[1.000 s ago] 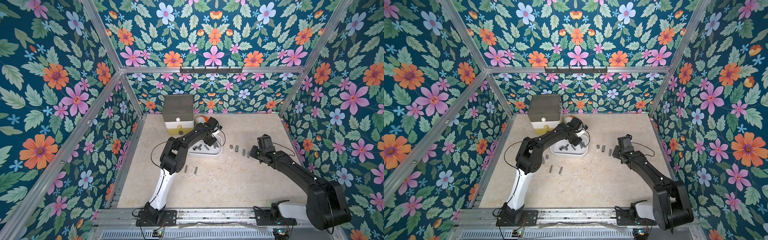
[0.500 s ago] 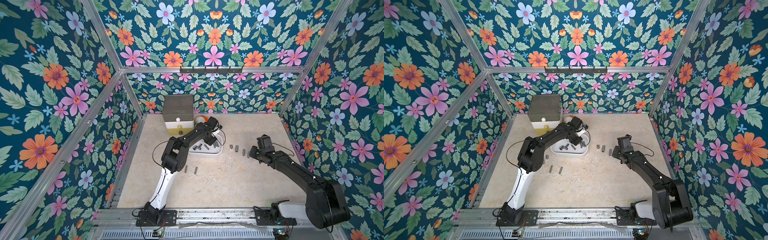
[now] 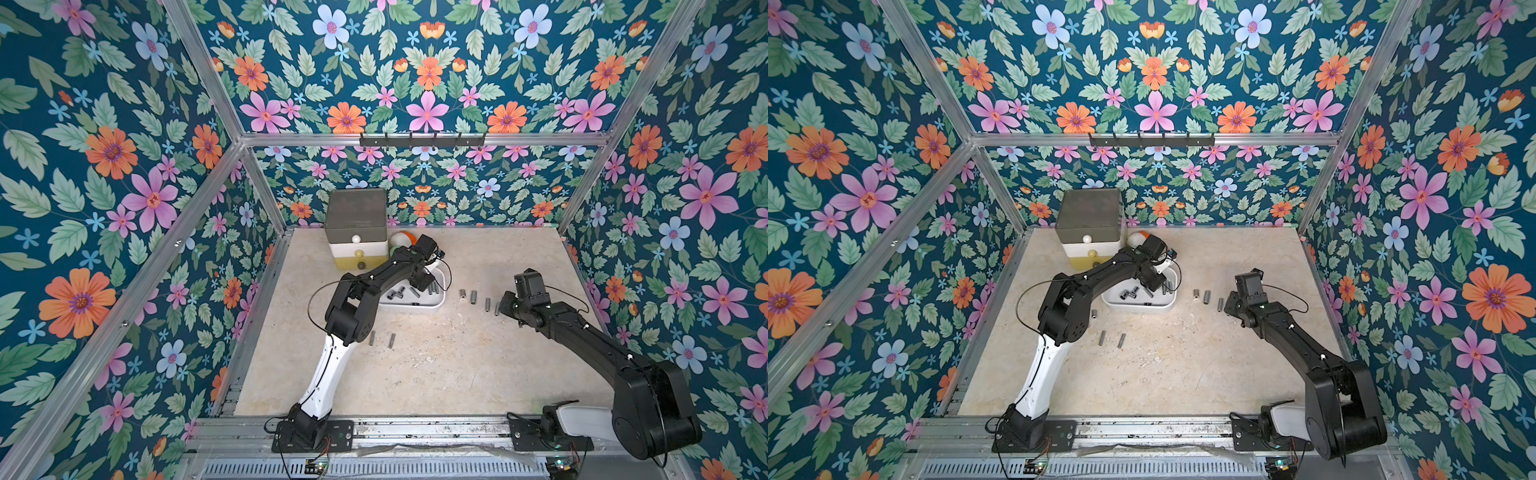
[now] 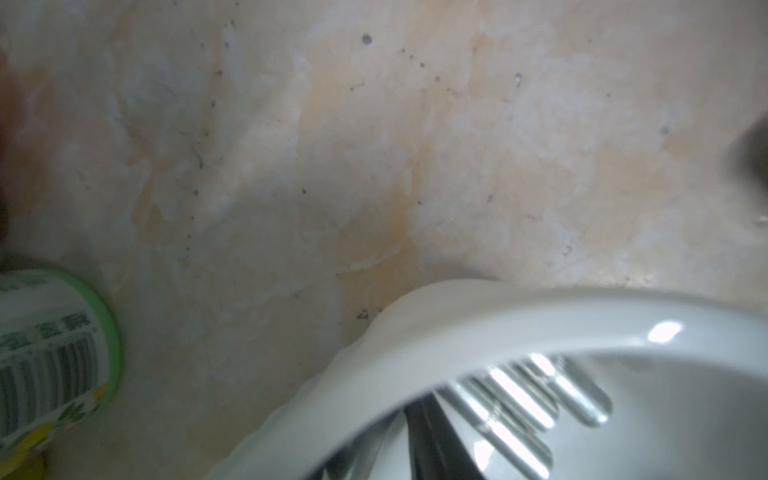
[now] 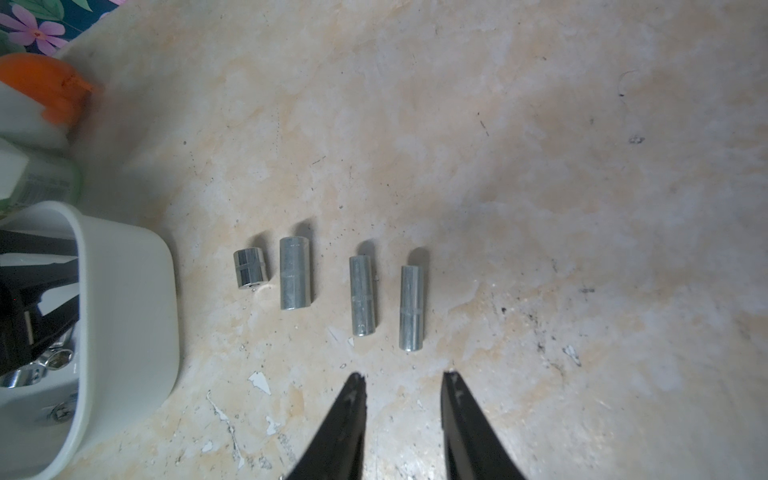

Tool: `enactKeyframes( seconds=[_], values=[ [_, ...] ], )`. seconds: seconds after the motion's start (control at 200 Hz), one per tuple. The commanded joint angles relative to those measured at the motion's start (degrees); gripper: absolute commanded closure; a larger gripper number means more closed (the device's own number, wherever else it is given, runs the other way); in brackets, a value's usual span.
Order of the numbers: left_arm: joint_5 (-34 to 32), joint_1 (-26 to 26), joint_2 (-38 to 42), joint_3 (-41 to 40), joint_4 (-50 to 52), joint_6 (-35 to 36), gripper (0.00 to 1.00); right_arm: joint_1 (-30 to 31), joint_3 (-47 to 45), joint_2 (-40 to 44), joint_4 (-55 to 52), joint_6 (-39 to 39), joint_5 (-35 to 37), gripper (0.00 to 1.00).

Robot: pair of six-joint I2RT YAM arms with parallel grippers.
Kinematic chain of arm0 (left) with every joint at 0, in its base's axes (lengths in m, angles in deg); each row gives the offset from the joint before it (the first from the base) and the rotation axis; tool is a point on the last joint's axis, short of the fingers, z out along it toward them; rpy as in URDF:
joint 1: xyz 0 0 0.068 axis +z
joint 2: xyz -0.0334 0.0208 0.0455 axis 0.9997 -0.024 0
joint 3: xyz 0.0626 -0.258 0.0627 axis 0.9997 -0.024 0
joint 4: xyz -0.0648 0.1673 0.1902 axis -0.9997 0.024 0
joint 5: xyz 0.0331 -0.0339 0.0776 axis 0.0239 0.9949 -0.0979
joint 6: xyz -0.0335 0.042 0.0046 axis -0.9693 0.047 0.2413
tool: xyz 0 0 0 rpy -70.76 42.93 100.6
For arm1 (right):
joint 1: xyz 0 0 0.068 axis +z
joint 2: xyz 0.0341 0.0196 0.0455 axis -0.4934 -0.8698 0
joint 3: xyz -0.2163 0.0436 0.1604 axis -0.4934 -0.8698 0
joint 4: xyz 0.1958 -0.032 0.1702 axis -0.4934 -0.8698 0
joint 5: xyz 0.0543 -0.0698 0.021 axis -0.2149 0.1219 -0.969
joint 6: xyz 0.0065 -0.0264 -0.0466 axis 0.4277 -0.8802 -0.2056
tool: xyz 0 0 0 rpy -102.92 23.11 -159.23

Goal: Take out the socket from the storage box
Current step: Pick up the socket head from the storage box, then place the socket head at the center of the board.

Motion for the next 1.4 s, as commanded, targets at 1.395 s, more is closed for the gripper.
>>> enactKeyframes(
  seconds=[1.395],
  values=[
    [-12.2, 5.3, 46.7, -46.7, -3.2, -39.4, 0.84, 0.0, -4.6, 4.0, 6.5, 0.2, -3.6, 0.64]
  ],
)
